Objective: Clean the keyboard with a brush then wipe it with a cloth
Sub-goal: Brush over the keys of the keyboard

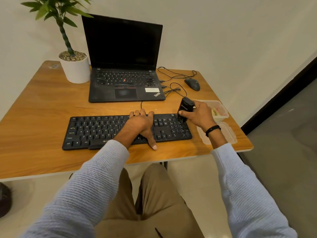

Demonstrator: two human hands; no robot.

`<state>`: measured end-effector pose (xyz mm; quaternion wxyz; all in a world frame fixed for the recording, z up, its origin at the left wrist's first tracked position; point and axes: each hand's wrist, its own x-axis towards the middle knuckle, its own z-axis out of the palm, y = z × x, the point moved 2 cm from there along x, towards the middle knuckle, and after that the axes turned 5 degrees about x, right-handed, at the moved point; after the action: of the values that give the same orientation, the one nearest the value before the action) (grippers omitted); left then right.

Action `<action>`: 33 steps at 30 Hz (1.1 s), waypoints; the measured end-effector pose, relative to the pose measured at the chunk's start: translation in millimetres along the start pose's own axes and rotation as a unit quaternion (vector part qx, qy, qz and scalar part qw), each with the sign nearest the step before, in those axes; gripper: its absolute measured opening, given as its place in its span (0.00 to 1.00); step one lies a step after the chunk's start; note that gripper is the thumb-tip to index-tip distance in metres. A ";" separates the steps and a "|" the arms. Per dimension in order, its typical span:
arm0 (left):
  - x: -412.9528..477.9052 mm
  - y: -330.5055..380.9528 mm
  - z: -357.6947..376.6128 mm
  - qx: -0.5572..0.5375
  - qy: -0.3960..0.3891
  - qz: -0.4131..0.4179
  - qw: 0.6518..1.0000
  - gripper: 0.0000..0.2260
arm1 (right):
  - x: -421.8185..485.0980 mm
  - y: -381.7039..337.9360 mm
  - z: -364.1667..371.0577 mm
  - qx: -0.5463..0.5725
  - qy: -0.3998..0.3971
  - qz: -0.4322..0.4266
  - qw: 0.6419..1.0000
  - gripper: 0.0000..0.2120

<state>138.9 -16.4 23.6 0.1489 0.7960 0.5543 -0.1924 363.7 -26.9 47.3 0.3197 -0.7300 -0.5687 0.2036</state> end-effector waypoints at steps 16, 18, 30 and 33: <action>-5.9 -12.9 -1.3 0.003 -0.002 -0.018 1.000 0.68 | 0.2 -24.3 -5.3 0.006 0.057 -0.053 0.997 0.24; -6.8 -14.8 -1.6 0.000 -0.004 -0.022 1.000 0.68 | -1.6 -23.0 6.9 0.033 0.057 -0.067 0.996 0.27; -6.3 -12.3 -3.0 -0.002 -0.009 -0.026 1.000 0.66 | -9.7 -3.6 6.8 -0.016 0.015 -0.121 0.992 0.31; -7.3 -12.2 -2.8 -0.005 -0.010 -0.030 0.999 0.66 | -6.2 -0.4 0.7 -0.066 -0.020 -0.086 0.994 0.31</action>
<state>125.6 -17.0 29.3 0.1525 0.7765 0.5772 -0.2015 361.2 -32.6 46.7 0.2759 -0.6933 -0.6481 0.1525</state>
